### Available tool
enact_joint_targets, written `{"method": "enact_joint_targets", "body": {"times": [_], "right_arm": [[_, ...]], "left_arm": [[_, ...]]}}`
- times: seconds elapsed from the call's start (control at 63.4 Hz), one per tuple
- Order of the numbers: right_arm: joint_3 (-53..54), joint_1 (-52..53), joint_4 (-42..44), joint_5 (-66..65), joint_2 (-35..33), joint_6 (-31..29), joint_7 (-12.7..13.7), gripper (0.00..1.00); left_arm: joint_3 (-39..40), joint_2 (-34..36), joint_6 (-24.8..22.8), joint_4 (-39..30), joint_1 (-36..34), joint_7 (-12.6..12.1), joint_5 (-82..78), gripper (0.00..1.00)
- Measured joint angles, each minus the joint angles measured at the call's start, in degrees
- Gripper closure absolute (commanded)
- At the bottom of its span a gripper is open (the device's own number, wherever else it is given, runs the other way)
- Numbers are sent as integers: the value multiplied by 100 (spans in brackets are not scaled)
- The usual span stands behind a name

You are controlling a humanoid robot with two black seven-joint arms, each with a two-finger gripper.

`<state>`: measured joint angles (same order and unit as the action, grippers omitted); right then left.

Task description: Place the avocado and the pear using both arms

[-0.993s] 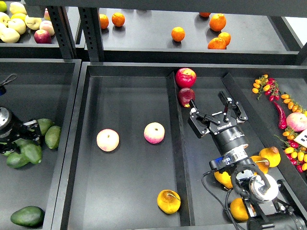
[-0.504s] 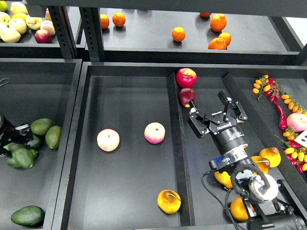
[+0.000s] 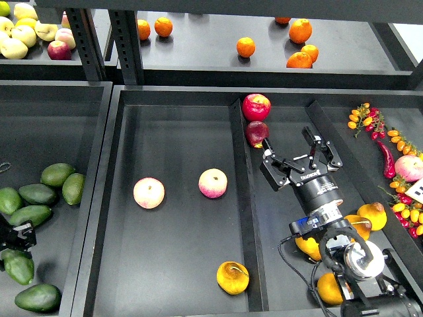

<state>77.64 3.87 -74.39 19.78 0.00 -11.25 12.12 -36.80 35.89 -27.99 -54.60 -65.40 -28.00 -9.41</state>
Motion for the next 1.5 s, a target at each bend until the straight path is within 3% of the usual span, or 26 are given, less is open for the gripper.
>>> {"method": "enact_joint_targets", "body": {"times": [0.205, 0.299, 0.378, 0.599, 1.025, 1.497], "right_arm": [[-8, -8, 3, 0, 0, 0, 1, 0], [-23, -11, 10, 0, 0, 0, 1, 0], [-36, -11, 14, 0, 0, 0, 5, 0], [-63, -21, 43, 0, 0, 8, 10, 0], [-82, -93, 39, 0, 0, 10, 10, 0], [-91, -311, -13, 13, -12, 0, 36, 0]], "left_arm": [[0, -45, 0, 48, -17, 0, -5, 25], [29, -45, 0, 55, -17, 0, -23, 9], [33, -45, 0, 56, -17, 0, -92, 1], [388, 43, 0, 56, -36, 0, -120, 1], [1932, 858, 0, 73, -417, -1, 108, 1], [3719, 1201, 0, 75, -294, 0, 2530, 1]]}}
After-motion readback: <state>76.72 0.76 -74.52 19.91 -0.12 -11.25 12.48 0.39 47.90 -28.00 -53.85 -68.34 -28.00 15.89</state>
